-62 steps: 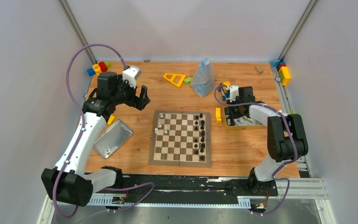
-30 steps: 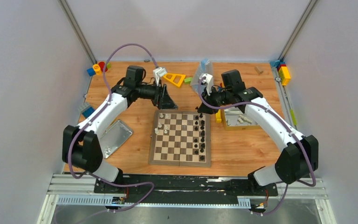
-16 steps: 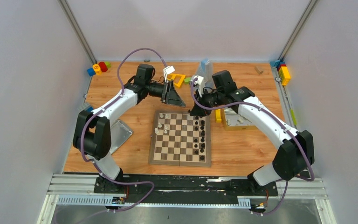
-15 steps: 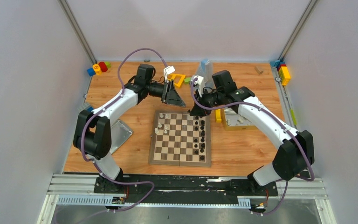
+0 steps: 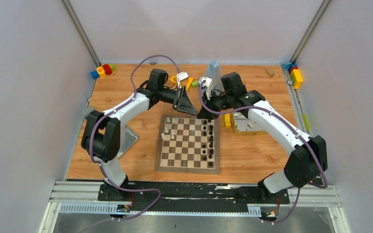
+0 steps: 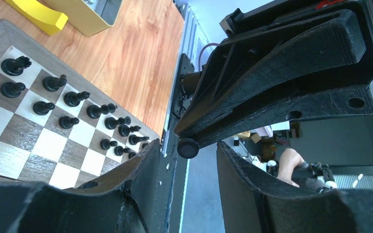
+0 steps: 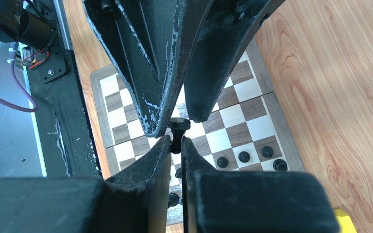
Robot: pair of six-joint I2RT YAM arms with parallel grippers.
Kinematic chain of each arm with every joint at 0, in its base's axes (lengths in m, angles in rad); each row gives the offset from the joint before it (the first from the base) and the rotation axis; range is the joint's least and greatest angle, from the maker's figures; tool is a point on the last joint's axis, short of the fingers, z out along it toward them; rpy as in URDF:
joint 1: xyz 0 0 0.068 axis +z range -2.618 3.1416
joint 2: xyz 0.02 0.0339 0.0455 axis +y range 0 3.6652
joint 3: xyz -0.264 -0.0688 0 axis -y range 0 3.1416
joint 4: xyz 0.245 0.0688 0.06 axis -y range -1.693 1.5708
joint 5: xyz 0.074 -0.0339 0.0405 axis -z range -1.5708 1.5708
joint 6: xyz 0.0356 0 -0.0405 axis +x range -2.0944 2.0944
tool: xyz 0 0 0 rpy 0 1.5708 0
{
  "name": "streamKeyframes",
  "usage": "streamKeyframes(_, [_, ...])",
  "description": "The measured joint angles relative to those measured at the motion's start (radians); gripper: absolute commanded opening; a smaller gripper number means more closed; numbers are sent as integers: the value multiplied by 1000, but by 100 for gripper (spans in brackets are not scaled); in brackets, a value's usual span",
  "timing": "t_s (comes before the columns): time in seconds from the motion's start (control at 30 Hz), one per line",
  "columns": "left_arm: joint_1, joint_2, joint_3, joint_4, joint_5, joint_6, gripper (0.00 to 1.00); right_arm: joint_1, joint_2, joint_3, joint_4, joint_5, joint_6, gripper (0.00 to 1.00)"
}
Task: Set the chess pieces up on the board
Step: Place the chess piece on the chessboard.
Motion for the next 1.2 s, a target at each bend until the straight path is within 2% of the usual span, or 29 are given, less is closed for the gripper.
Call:
streamKeyframes(0.2, [-3, 0, 0, 15, 10, -12, 44, 0, 0, 0, 3, 5, 0, 0])
streamKeyframes(0.63, [-11, 16, 0, 26, 27, -21, 34, 5, 0, 0, 2, 9, 3, 0])
streamKeyframes(0.8, [-11, 19, 0, 26, 26, -22, 22, 5, 0, 0, 1, 10, 3, 0])
streamKeyframes(0.87, [-11, 19, 0, 26, 26, -24, 15, 5, 0, 0, 0, 11, 3, 4])
streamKeyframes(1.0, [-11, 19, 0, 35, 25, -32, 4, 6, 0, 0, 0, 16, 4, 16])
streamKeyframes(1.1, [-11, 19, -3, 61, 25, -46, 1, 5, -1, 2, 1, 23, 6, 37])
streamKeyframes(1.2, [-11, 17, -27, 148, 26, -92, 0, -5, -3, 3, 3, 23, 22, 50])
